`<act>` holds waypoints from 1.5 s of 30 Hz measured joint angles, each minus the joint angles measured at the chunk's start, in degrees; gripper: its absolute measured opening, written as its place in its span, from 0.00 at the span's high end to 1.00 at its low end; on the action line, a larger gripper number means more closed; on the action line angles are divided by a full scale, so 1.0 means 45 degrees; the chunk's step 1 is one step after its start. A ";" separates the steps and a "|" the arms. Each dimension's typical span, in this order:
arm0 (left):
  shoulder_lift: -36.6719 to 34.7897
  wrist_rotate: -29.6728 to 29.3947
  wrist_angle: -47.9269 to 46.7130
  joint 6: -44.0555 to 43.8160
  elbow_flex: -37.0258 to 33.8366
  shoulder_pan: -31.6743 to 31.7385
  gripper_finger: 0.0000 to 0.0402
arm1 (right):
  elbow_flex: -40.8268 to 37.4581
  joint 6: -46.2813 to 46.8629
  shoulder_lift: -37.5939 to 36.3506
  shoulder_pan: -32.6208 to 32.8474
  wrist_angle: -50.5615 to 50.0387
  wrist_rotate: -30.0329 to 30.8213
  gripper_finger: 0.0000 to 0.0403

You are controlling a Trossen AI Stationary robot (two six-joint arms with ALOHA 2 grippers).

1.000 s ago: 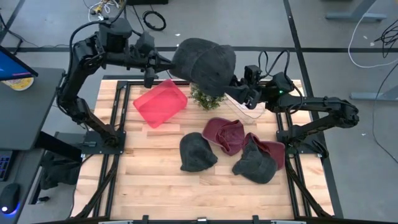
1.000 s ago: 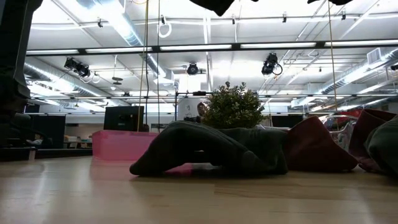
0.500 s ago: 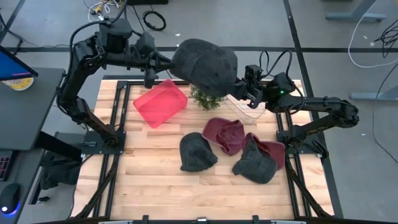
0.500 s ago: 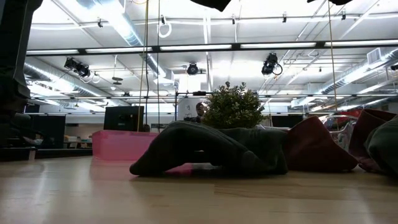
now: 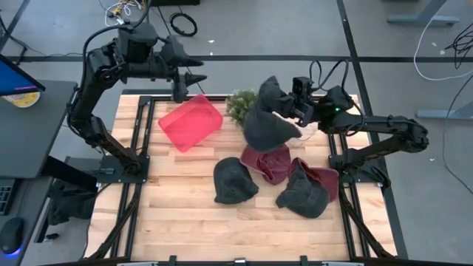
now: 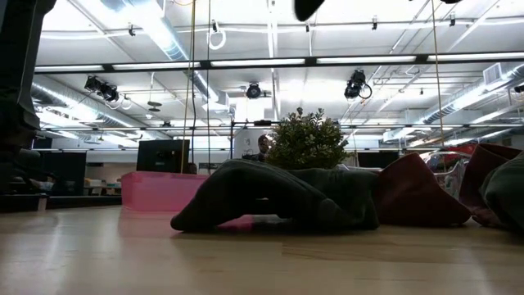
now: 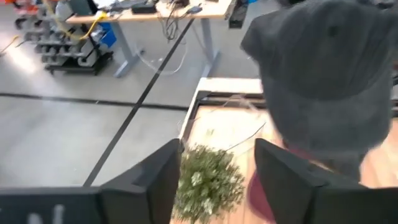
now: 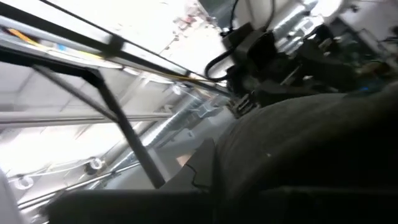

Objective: Pick & Place hat
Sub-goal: Put the left black cap into the transparent bin

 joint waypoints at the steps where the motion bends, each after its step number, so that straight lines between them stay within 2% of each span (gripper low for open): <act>1: 0.0000 -0.0249 -0.0178 0.0005 0.0000 -0.0003 0.44 | 0.0000 -0.0149 -0.0200 -0.0028 -0.0494 0.0235 0.97; 5: 0.0000 -0.0981 -0.0974 -0.0024 0.0000 -0.0003 0.39 | 0.0000 -0.0847 -0.1379 -0.0398 -0.2802 0.1280 0.97; 9: 0.0000 -0.0981 -0.1342 -0.0151 0.0000 -0.0003 0.39 | 0.0005 -0.1362 -0.2797 -0.0915 -0.5018 0.2176 0.97; 15: 0.0000 -0.0976 -0.1402 -0.0272 0.0000 -0.0003 0.38 | 0.0005 -0.1379 -0.4658 -0.1321 -0.8320 0.4379 0.97; 23: 0.0000 -0.0969 -0.1402 -0.0369 0.0000 -0.0003 0.38 | 0.0009 -0.0722 -0.5904 -0.1720 -1.2756 0.6555 0.97; 27: 0.0000 -0.0927 -0.1402 -0.0418 0.0000 -0.0022 0.38 | 0.0005 0.0041 -0.5781 -0.2206 -1.4335 0.6765 0.97; 37: 0.0000 -0.0918 -0.1401 -0.0461 0.0000 -0.0022 0.38 | 0.0005 0.0905 -0.4939 -0.3901 -1.6084 0.6715 0.97; 45: 0.0005 -0.0918 -0.1402 -0.0466 0.0000 -0.0022 0.38 | -0.0255 0.1508 -0.3690 -0.5250 -1.6361 0.5162 0.97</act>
